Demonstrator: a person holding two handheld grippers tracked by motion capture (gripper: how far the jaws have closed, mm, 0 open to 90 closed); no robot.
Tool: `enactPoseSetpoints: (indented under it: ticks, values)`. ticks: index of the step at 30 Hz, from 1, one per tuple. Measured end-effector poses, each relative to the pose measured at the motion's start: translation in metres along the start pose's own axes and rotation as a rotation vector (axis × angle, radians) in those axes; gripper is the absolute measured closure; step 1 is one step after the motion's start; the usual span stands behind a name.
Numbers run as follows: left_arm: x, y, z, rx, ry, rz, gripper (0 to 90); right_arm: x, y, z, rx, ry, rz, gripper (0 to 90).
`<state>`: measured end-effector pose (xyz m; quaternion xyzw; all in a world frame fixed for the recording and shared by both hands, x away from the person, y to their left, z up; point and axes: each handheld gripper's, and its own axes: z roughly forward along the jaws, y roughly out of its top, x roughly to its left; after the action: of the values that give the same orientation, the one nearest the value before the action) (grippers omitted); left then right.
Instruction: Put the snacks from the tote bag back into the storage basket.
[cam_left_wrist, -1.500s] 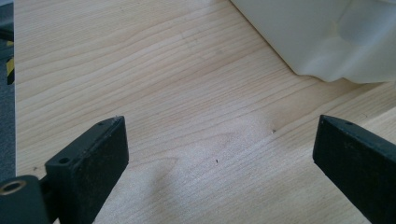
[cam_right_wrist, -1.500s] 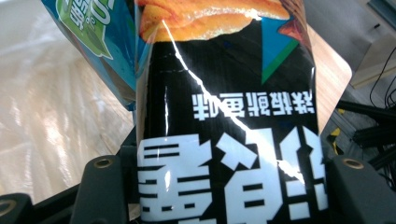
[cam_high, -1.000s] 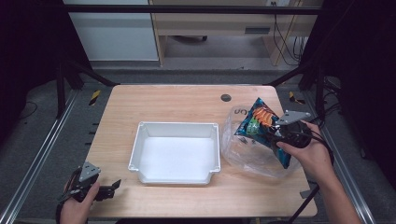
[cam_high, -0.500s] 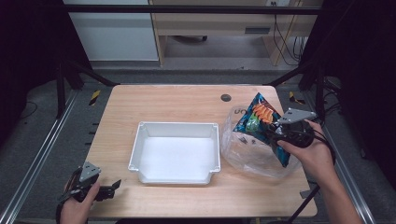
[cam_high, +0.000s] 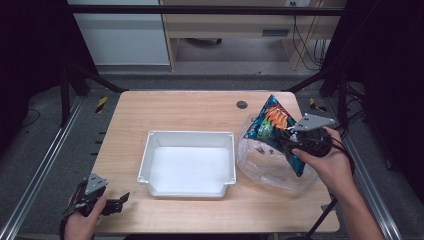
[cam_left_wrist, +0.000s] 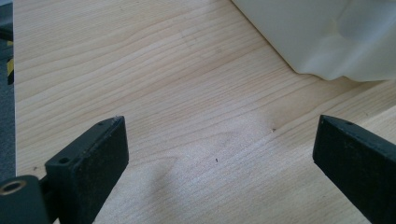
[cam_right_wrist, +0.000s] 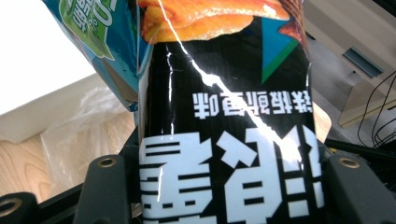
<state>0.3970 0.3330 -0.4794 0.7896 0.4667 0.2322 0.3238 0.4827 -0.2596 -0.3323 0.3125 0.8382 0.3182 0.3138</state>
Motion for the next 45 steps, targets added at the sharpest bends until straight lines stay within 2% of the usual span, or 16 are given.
enactPoseSetpoints:
  ticks: [12, 45]
  values:
    - [0.0, 0.0, 0.0, -0.001, -0.001, 0.0, 3.1, 0.012, 0.016, 0.004, -0.055, 0.026, -0.007, 41.6]
    - [0.0, 0.0, 0.0, 0.002, -0.001, 0.002, 3.1, 0.034, 0.038, 0.018, -0.1, 0.081, -0.033, 42.1]
